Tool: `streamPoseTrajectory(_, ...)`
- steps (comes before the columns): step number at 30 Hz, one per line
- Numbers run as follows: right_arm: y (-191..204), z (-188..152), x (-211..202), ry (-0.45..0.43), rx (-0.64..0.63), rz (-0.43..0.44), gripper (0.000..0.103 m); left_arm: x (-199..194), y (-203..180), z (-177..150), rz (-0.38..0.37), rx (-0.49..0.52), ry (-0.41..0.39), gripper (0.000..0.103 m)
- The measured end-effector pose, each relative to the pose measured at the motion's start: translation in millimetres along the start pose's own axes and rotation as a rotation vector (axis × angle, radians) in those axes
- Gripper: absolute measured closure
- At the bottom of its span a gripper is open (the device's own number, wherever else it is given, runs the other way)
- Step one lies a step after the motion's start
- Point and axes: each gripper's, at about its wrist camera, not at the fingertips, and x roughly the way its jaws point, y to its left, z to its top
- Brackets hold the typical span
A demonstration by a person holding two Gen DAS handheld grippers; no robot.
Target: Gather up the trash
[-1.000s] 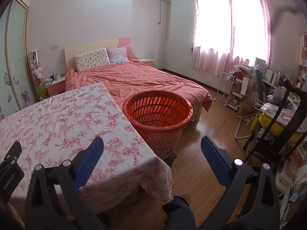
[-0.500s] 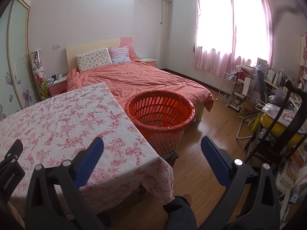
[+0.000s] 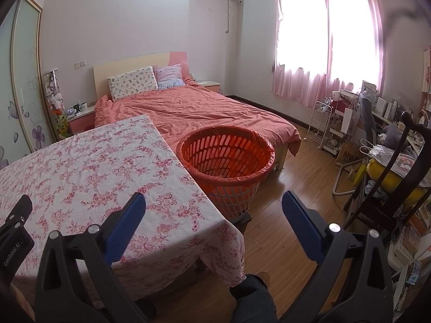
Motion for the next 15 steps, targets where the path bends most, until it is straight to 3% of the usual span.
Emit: streamPoseTrajectory(15, 1.0, -0.1, 0.6, 0.004, 0.001, 0.001, 0.004, 0.5, -0.5, 0.4, -0.001, -0.002, 0.005, 0.002)
